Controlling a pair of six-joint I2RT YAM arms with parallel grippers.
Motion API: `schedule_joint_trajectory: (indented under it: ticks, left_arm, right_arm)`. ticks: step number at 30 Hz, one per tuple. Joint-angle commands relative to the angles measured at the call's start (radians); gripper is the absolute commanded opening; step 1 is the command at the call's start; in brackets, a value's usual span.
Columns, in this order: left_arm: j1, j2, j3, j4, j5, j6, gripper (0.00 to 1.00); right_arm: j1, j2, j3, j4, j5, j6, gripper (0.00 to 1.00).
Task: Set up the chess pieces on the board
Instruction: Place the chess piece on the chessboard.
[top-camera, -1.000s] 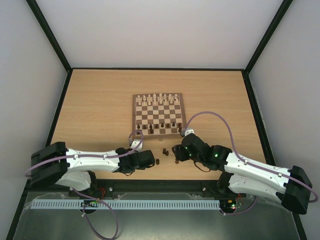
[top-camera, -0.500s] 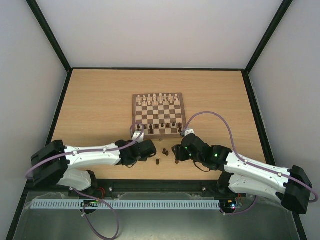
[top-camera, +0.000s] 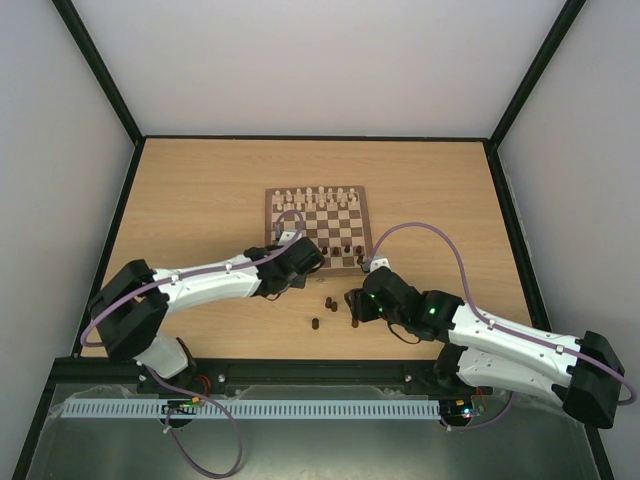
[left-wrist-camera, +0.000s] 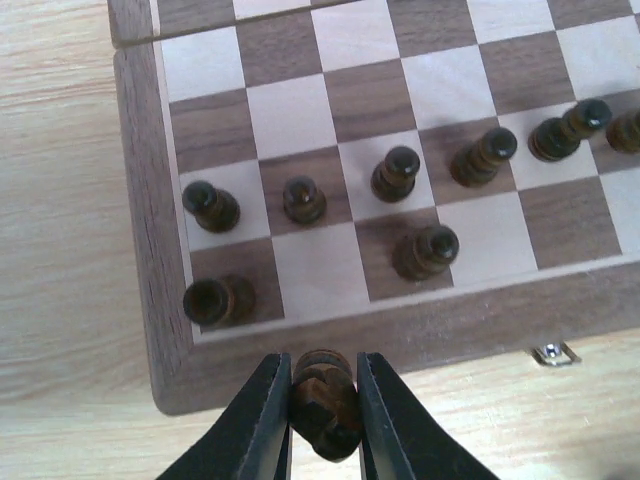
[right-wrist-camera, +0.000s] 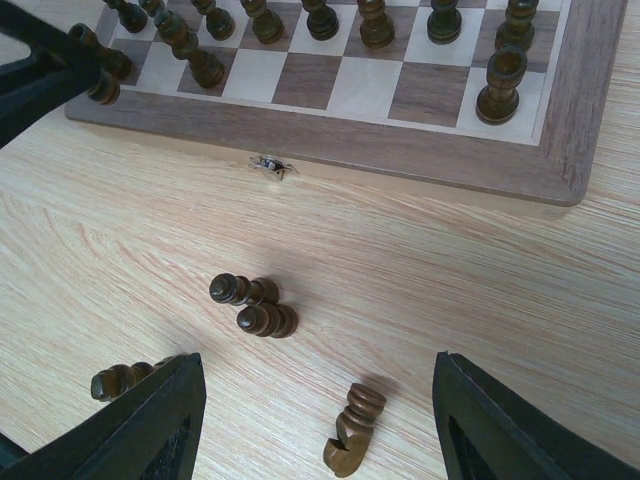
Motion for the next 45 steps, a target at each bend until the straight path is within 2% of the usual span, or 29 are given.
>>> schedule_joint_trajectory:
  ticks: [1,29,39,45]
  left_arm:
    - [0.027,0.043,0.048,0.018,-0.006,0.072,0.13]
    - [0.085,0.165,0.097,0.075,0.011,0.113,0.14]
    - [0.088,0.165,0.096,0.071,0.017,0.112,0.2]
    - [0.088,0.155,0.088,0.067,0.022,0.108,0.3]
  right_arm:
    - [0.006,0.003,-0.007,-0.023,0.02,0.002,0.63]
    - [0.005,0.016,-0.007,-0.015,0.006,-0.007,0.63]
    - [0.005,0.022,-0.006,-0.012,0.005,-0.009,0.63]
    - [0.006,0.025,-0.007,-0.011,0.005,-0.01,0.63]
